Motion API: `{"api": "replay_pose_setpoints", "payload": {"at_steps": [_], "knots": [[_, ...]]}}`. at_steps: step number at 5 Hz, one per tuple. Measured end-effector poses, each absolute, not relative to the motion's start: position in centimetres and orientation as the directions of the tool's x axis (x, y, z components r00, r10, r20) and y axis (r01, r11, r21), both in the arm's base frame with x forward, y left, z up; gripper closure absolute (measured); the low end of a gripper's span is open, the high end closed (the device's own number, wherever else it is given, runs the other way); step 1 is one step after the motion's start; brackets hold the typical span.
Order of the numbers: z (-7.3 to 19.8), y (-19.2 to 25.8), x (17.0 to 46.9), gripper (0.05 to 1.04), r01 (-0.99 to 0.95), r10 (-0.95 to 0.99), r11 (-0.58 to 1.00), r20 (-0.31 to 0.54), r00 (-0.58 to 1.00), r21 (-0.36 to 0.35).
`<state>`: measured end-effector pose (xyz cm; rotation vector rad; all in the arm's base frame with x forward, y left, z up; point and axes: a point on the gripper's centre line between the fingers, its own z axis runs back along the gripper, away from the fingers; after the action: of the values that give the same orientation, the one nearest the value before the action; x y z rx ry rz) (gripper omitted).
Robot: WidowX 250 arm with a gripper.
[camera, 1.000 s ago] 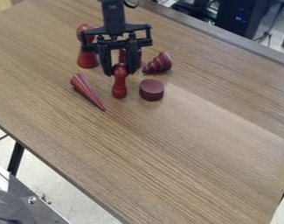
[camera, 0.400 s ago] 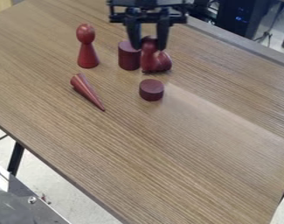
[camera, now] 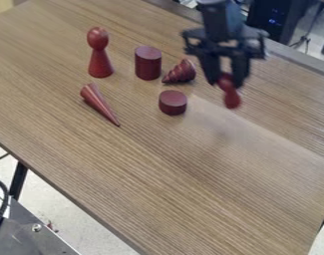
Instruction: Move the solid block to the right side of the table
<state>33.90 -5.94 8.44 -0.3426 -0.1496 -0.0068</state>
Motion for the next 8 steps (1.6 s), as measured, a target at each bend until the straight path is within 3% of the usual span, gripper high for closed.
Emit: {"api": "replay_pose_setpoints", "payload": {"at_steps": [1,3,4,5,6,7,8], "knots": [[8.2,-8.9,33.7,0.599,0.183,-0.122,0.918,0.19,0.974,-0.35],[8.4,-11.5,33.0,0.599,0.253,-0.208,0.919,0.173,0.963,-0.301],[9.3,-11.7,33.1,0.599,0.205,-0.186,0.964,0.126,0.975,-0.167],[10.6,-11.2,33.3,0.599,0.084,-0.089,0.995,0.128,0.988,0.046],[10.6,-11.2,33.5,0.6,0.076,-0.083,0.995,0.118,0.99,0.069],[10.3,-11.4,33.6,0.599,0.087,-0.086,0.996,0.097,0.992,-0.003],[9.2,-10.8,33.2,0.599,0.075,-0.074,0.996,0.022,0.997,-0.05]]}}
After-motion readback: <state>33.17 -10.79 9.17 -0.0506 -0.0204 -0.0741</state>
